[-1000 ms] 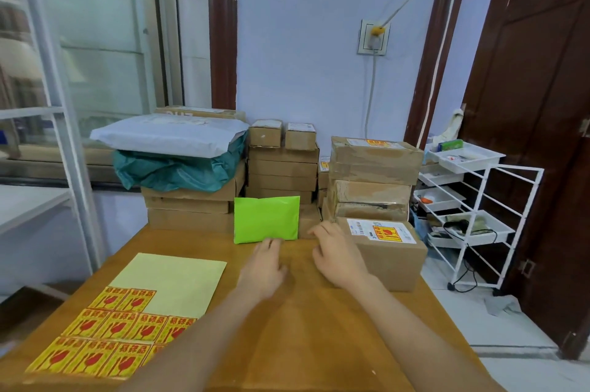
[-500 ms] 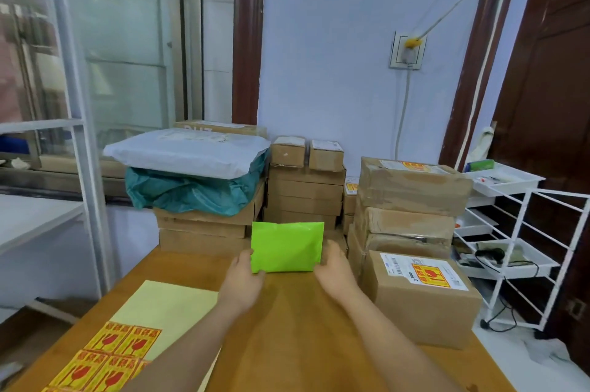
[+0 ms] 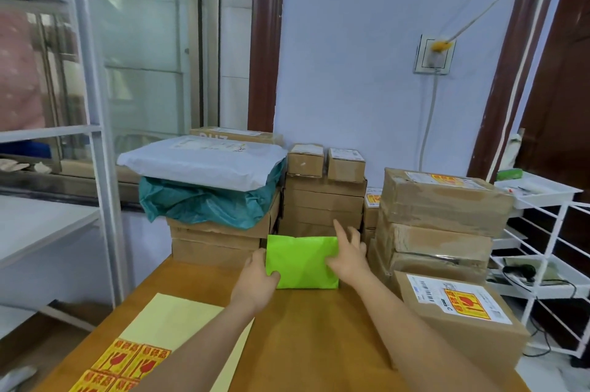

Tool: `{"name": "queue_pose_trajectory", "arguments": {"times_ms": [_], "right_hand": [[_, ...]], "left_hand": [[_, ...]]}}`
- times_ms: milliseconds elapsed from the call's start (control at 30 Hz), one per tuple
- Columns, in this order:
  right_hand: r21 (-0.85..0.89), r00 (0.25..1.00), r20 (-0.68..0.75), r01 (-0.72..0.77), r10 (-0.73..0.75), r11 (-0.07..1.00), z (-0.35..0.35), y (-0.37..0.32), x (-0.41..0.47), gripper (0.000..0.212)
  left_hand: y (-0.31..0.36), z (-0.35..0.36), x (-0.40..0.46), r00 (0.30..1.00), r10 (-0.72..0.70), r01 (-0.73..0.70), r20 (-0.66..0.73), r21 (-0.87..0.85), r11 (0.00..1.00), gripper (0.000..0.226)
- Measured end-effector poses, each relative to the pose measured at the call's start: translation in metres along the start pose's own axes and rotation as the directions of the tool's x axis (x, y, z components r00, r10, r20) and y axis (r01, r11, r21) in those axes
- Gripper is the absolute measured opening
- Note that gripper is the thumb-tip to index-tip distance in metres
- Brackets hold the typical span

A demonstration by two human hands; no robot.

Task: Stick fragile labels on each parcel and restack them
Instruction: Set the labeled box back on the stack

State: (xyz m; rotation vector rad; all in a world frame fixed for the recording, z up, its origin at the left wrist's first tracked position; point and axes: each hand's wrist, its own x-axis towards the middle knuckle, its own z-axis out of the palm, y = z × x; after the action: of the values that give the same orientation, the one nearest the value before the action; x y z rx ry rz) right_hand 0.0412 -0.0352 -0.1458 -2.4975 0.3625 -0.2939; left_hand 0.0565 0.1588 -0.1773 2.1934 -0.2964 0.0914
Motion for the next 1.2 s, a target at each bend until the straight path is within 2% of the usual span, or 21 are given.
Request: {"name": "queue_pose_trajectory", "arguments": {"times_ms": [100,200,267,333,367,500,633,667,767,933,1000,1067,1100,1133,1200], "right_hand": [[-0.358,0.995,0.06,0.095,-0.078,0.929,0.003,-0.007,0.001,0.09],[-0.573,0.983,0.042,0.172,-0.181,0.801,0.007,-0.013,0.0,0.082],[-0.621,0.968,0.126,0.249,-0.218,0.744,0.008,-0.017,-0.008,0.068],[-0.606,0.947,0.229,0.319,-0.224,0.729,0.008,-0.02,-0.019,0.046],[-0.588,0.94,0.236,0.34,-0.245,0.734,0.006,-0.021,-0.026,0.038],[-0.526,0.899,0.051,0.395,-0.436,0.753,-0.025,-0.027,-0.056,0.039],[-0.551,0.74,-0.216,0.446,-0.637,0.705,-0.077,-0.019,-0.088,0.047],[-0.558,0.727,-0.259,0.425,-0.636,0.713,-0.091,-0.012,-0.095,0.049],[-0.563,0.777,-0.285,0.338,-0.561,0.754,-0.13,0.02,-0.115,0.051],[-0.739,0.797,-0.201,0.258,-0.57,0.622,-0.156,0.087,-0.14,0.06],[-0.766,0.883,-0.085,0.238,-0.462,0.597,-0.159,0.102,-0.146,0.067],[-0.758,0.96,0.019,0.196,-0.28,0.622,-0.163,0.112,-0.151,0.062],[-0.691,0.989,0.076,0.146,-0.129,0.708,-0.165,0.112,-0.153,0.082],[-0.627,0.989,0.123,0.143,-0.084,0.765,-0.166,0.113,-0.153,0.104],[-0.556,0.988,0.086,0.152,-0.125,0.817,-0.168,0.111,-0.148,0.124]], "left_hand": [[0.001,-0.005,0.001,1.0,-0.011,0.011,0.004,0.025,1.0,0.056],[0.003,-0.011,0.006,1.0,-0.006,0.006,-0.006,0.055,0.998,0.054],[0.005,-0.014,0.009,1.0,-0.004,0.005,-0.022,0.076,0.997,0.055],[0.006,-0.015,0.009,0.999,-0.01,0.012,-0.032,0.083,0.997,0.053],[0.007,-0.016,0.009,0.999,-0.009,0.012,-0.037,0.084,0.996,0.051],[0.008,-0.018,0.005,0.999,0.023,-0.018,-0.049,0.081,0.997,0.046],[0.012,-0.018,-0.001,0.996,0.072,-0.067,-0.059,0.084,0.994,0.044],[0.014,-0.018,-0.002,0.995,0.081,-0.076,-0.057,0.076,0.994,0.044],[0.023,-0.012,-0.007,0.993,0.117,-0.115,-0.036,0.046,0.992,0.045],[0.043,0.004,-0.015,0.988,0.153,-0.154,0.024,0.051,0.987,0.046],[0.051,0.01,-0.017,0.985,0.164,-0.167,0.057,0.068,0.984,0.047],[0.062,0.013,-0.018,0.979,0.185,-0.193,0.084,0.096,0.977,0.047],[0.068,0.013,-0.018,0.975,0.197,-0.207,0.1,0.108,0.972,0.047],[0.073,0.013,-0.018,0.972,0.207,-0.22,0.114,0.117,0.968,0.047],[0.081,0.011,-0.017,0.965,0.224,-0.242,0.134,0.139,0.96,0.047]]}}
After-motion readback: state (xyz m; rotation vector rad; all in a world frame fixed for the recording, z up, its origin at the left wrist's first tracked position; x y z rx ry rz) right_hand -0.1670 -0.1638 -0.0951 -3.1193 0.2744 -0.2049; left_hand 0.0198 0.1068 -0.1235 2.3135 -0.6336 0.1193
